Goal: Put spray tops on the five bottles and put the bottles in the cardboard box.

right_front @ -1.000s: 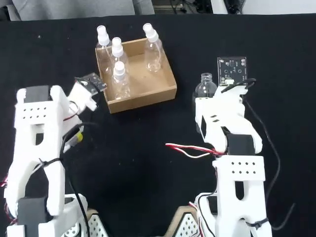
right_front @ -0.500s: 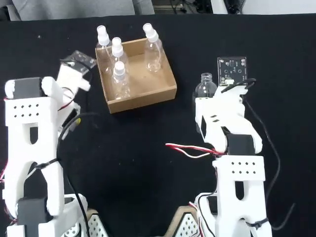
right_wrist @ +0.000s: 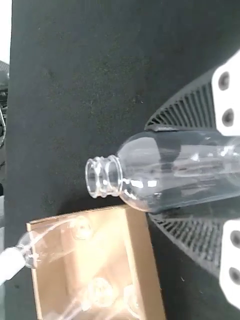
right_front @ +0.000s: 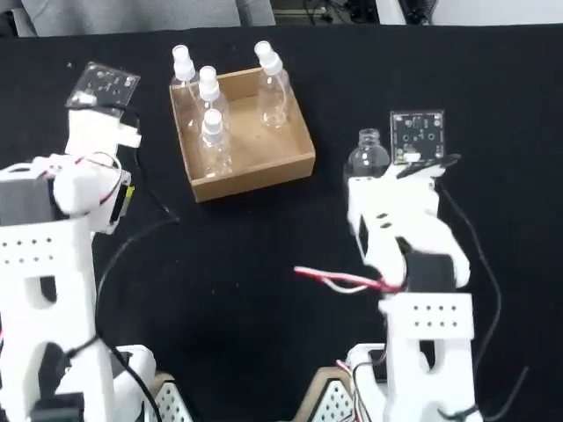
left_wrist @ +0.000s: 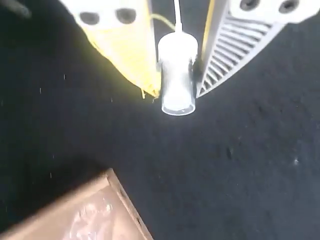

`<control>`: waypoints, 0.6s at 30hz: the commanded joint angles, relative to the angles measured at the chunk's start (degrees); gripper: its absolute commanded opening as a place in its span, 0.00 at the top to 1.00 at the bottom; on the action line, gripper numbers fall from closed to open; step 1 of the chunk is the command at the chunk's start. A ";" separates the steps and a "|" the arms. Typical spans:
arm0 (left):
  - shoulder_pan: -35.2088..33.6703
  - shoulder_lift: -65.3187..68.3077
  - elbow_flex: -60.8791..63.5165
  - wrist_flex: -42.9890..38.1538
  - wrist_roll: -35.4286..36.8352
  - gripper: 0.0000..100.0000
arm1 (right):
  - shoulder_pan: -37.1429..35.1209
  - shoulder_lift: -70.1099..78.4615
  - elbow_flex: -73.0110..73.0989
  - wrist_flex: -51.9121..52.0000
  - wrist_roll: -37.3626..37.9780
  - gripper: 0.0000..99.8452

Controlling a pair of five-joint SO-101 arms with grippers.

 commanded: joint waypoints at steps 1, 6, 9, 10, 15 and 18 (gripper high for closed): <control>0.22 -8.70 7.60 -6.95 5.80 0.97 | -3.34 -6.02 1.10 -0.09 0.53 0.97; 0.13 -16.53 14.02 -13.10 11.43 0.97 | -6.24 -12.18 4.53 -0.44 0.62 0.97; 0.13 -21.36 16.40 -15.82 15.65 0.97 | -7.74 -14.99 6.02 -0.44 0.62 0.97; 0.13 -22.77 17.19 -16.44 16.62 0.97 | -8.09 -15.69 6.55 -0.53 0.62 0.97; 0.22 -28.04 21.14 -19.96 22.33 0.97 | -10.37 -17.71 9.80 -3.69 0.62 0.97; 0.22 -30.07 23.60 -23.38 26.90 0.97 | -11.43 -18.42 12.62 -7.38 0.35 0.97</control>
